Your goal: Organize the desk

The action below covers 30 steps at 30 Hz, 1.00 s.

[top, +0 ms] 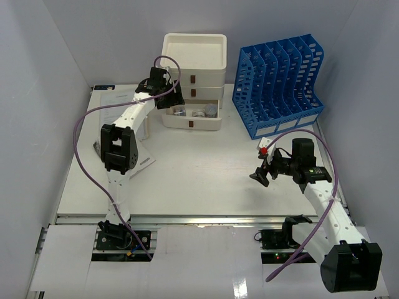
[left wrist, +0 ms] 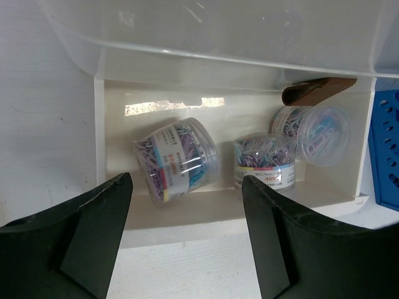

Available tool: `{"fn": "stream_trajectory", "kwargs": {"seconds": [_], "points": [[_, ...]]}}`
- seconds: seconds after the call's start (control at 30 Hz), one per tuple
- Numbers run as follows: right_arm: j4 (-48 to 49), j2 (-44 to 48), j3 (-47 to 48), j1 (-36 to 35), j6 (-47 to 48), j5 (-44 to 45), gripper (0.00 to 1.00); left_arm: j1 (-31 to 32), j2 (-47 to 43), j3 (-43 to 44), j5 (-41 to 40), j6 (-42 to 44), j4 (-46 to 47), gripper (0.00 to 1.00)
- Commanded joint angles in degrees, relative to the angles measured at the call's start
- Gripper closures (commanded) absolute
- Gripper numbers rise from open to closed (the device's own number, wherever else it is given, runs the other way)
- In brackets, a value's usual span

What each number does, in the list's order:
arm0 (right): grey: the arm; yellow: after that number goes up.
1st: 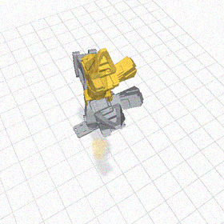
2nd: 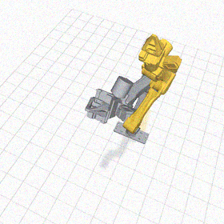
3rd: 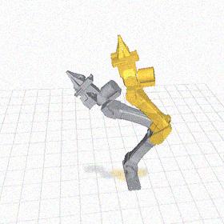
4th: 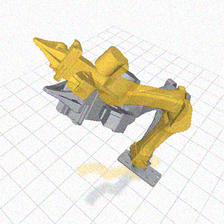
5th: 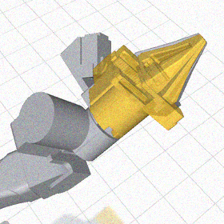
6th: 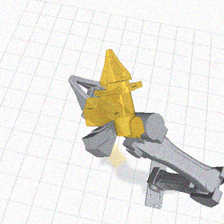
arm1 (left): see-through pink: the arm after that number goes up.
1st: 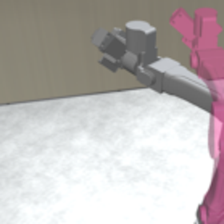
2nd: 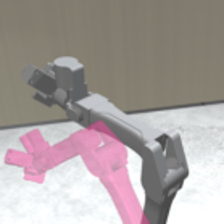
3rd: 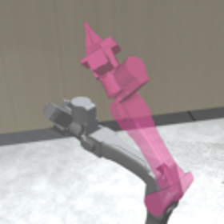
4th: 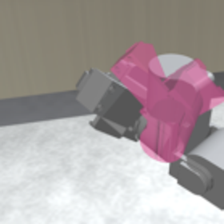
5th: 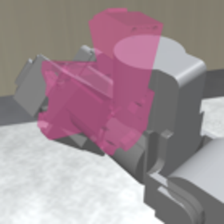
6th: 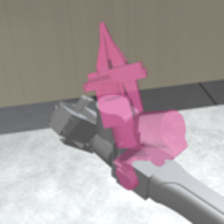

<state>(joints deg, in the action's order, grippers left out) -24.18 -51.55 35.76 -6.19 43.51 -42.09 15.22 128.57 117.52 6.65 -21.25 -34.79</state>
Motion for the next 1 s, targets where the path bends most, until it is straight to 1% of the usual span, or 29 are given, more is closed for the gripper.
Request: {"fn": "stream_trajectory", "kwargs": {"seconds": [0.0, 0.17, 0.27, 0.33, 0.4, 0.43, 0.5, 0.53, 0.57, 0.6, 0.63, 0.67, 0.7, 0.77, 0.87, 0.97], "points": [[1.33, 0.54, -0.52, 0.67, -0.26, -2.18, 0.10, 0.23, -3.77, 1.92, 1.95, 0.87, 3.40, 0.18], [1.25, 0.40, -0.55, 0.95, -0.29, -2.68, 0.10, 0.25, -9.25, -3.95, 2.90, 1.76, 6.45, 0.18], [1.25, 0.60, -0.66, 1.35, -0.26, -3.00, 0.10, 0.25, -13.81, -10.88, 3.94, 1.71, 9.69, 0.21], [1.31, 0.73, -0.83, 1.51, -0.33, -3.27, 0.10, 0.18, -17.04, -16.97, 4.79, 1.04, 13.30, 0.23], [1.26, 0.83, -0.95, 1.76, -0.27, -3.51, 0.10, 0.16, -22.13, -23.10, 5.65, 0.01, 16.75, 0.28], [1.25, 0.78, -0.96, 1.90, -0.26, -3.64, 0.10, 0.10, -23.92, -27.57, 5.90, -1.35, 19.71, 0.33], [1.25, 0.67, -0.96, 2.05, -0.26, -3.87, 0.10, -0.26, -28.53, -36.45, 5.68, -5.82, 25.76, 0.48], [1.25, 0.60, -0.90, 2.12, -0.32, -3.94, 0.10, -0.63, -31.51, -39.38, 5.54, -7.98, 29.88, 0.66], [1.25, 0.46, -0.87, 2.15, -0.32, -4.00, 0.10, -1.06, -34.20, -44.28, 5.60, -11.08, 34.02, 0.81], [1.25, 0.25, -0.87, 2.15, -0.27, -4.05, 0.10, -1.54, -36.61, -50.98, 5.81, -15.02, 38.08, 0.93], [1.25, 0.12, -0.82, 2.20, -0.26, -4.16, 0.10, -1.91, -38.38, -53.44, 5.99, -19.50, 41.33, 0.98], [1.25, 0.01, -0.77, 2.25, -0.28, -4.23, 0.10, -2.18, -39.67, -56.08, 6.26, -24.30, 44.05, 1.00], [1.25, -0.09, -0.72, 2.30, -0.33, -4.23, 0.10, -2.33, -40.32, -59.77, 6.71, -29.53, 46.09, 1.00], [1.25, -0.12, -0.78, 2.32, -0.35, -4.32, 0.10, -2.39, -39.88, -64.29, 8.74, -37.38, 51.13, 1.00], [1.41, -0.04, -0.78, 2.32, -0.43, -4.32, 0.10, -0.97, -35.26, -65.42, 10.40, -44.79, 54.25, 1.00], [1.33, 0.00, -0.70, 2.41, -0.50, -4.07, 0.10, 2.07, -31.09, -63.59, 6.72, -47.89, 54.09, 1.00]]}}
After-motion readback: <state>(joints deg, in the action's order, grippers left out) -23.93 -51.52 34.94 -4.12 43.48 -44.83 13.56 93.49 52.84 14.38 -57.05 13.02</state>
